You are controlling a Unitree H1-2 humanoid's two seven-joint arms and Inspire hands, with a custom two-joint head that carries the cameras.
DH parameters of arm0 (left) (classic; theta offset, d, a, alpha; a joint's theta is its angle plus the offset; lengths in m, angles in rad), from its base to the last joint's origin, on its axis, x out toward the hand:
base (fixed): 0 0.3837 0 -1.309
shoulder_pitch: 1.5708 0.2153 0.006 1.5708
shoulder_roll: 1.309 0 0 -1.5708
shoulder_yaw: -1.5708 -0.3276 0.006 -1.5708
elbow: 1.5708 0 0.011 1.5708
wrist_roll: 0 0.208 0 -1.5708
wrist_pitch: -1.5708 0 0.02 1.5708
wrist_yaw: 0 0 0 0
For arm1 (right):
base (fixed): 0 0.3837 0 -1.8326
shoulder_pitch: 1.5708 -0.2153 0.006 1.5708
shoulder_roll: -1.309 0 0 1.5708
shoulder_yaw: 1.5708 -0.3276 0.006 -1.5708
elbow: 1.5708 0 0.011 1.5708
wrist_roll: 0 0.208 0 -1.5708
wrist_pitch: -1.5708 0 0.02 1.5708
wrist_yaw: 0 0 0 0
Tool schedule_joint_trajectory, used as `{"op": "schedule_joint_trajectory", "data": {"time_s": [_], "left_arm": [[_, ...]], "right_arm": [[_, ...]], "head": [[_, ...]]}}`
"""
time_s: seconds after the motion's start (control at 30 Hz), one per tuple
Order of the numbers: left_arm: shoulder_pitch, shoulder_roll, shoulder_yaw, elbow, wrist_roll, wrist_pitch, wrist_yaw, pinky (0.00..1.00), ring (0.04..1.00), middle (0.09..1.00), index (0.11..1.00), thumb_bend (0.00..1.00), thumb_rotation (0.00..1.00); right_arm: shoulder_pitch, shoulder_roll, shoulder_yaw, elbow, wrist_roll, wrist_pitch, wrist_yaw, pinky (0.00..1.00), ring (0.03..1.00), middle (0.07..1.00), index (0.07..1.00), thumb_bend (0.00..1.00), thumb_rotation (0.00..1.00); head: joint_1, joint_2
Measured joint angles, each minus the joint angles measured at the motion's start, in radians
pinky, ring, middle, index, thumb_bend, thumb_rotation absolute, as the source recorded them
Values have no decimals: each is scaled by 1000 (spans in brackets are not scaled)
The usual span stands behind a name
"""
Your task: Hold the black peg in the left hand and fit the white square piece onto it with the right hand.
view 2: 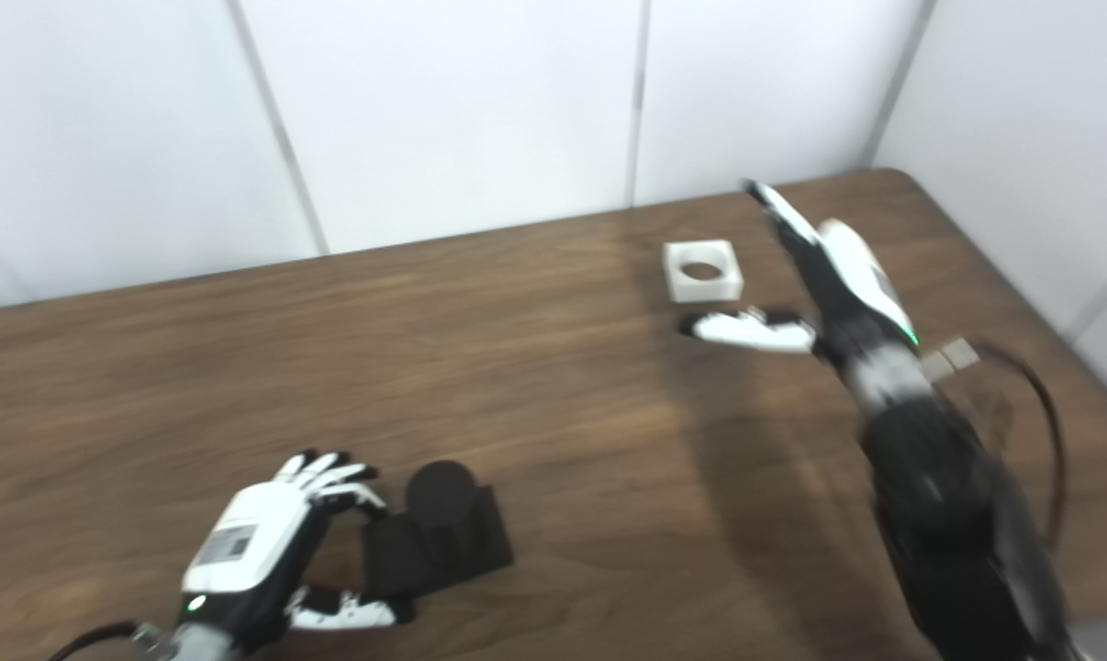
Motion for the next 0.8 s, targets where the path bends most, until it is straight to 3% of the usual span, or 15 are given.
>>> {"op": "schedule_joint_trajectory", "data": {"time_s": [0.17, 0.27, 0.5, 0.8], "left_arm": [[0, -5, -1, 0, -2, -2, 0, 997, 925, 838, 488, 514, 50], [1, -5, 1, 5, -2, -2, 6, 1000, 922, 834, 488, 514, 49], [5, -1, 8, 8, -2, -19, 15, 1000, 914, 826, 488, 515, 47], [8, 2, 17, 25, -15, -39, 37, 1000, 902, 822, 487, 516, 45]], "right_arm": [[-43, -25, 8, 73, -125, -2, 123, 1000, 1000, 1000, 816, 935, 336], [-61, -52, 3, 119, -162, -1, 165, 1000, 1000, 1000, 814, 949, 321], [-130, -101, 20, 219, -194, -1, 199, 1000, 1000, 1000, 848, 949, 318], [-233, -109, 112, 319, -280, -3, 265, 1000, 1000, 1000, 903, 909, 332]], "head": [[-11, -14], [-21, -23], [-57, -43], [-95, -66]]}}
